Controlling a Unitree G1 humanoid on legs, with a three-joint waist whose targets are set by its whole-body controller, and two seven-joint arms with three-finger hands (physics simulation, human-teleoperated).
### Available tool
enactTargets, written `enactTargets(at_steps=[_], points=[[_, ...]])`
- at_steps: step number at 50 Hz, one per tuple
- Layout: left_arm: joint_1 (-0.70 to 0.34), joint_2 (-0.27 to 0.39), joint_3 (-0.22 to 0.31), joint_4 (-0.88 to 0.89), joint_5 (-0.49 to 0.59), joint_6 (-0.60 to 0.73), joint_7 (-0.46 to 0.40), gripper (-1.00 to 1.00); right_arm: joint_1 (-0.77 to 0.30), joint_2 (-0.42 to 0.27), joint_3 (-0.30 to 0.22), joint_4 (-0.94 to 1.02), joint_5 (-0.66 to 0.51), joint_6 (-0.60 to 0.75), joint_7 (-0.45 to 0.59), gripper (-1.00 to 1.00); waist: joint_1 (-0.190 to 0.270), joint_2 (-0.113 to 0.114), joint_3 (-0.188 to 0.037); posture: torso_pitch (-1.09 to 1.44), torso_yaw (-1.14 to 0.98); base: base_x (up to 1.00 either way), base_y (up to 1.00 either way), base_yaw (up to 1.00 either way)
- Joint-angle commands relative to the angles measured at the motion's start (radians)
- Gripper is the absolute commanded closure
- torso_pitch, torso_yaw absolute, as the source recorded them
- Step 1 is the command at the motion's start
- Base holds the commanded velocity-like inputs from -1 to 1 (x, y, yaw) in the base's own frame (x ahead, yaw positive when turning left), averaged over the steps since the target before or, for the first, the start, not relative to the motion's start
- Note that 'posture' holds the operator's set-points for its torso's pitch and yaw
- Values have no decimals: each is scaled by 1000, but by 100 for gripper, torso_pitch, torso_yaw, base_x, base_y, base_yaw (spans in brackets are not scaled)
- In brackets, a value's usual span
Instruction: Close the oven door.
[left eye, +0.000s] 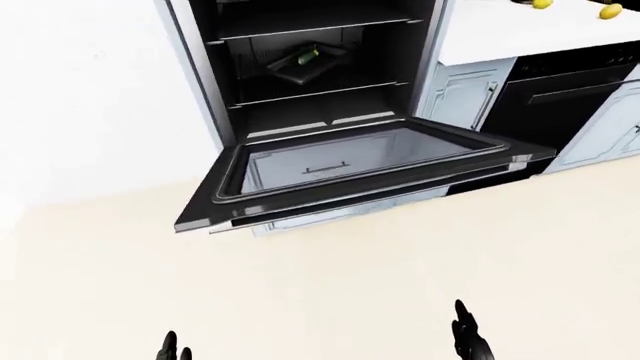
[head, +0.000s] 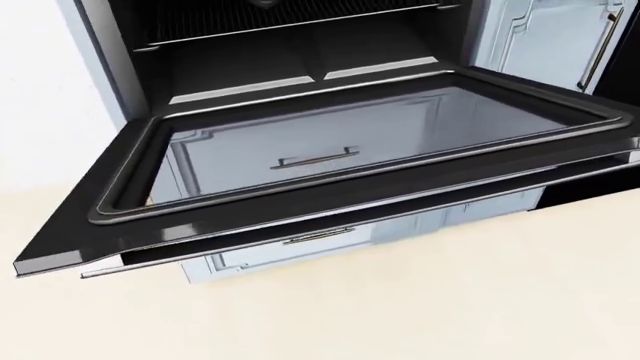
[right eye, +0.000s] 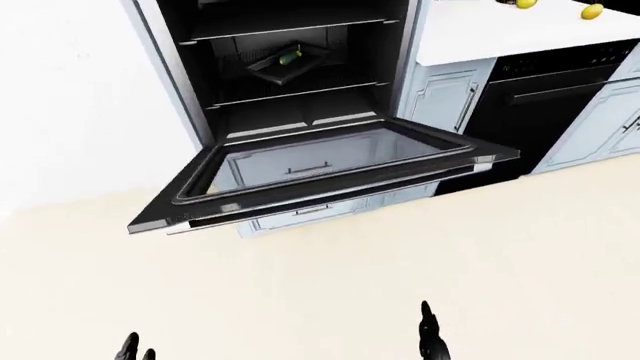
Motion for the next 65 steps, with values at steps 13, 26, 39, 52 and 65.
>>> enactTargets(at_steps=[13,26,39,52,65], points=[[-7,-4,-6,-13,5,-23,-8,-100,-8,-28,-16,-21,17,-30,-12,-100,-32,-113,-7,0,0,0,41,0],[-5,-4,-8,-13,2,-23,-9,-100,-8,-27,-16,-21,16,-30,-13,-100,-2,15,-4,0,0,0,42,0],[-7,-2,-9,-12,0,-21,-10,-100,-10,-26,-16,-21,15,-29,-13,-100,-19,-140,-6,0,0,0,42,0],[-7,-2,-7,-12,1,-21,-11,-100,-10,-26,-16,-21,15,-29,-11,-100,-16,67,-24,0,0,0,43,0],[-5,-3,-7,-12,2,-23,-11,-100,-8,-25,-15,-20,12,-30,-13,-100,-11,-94,6,0,0,0,43,0]])
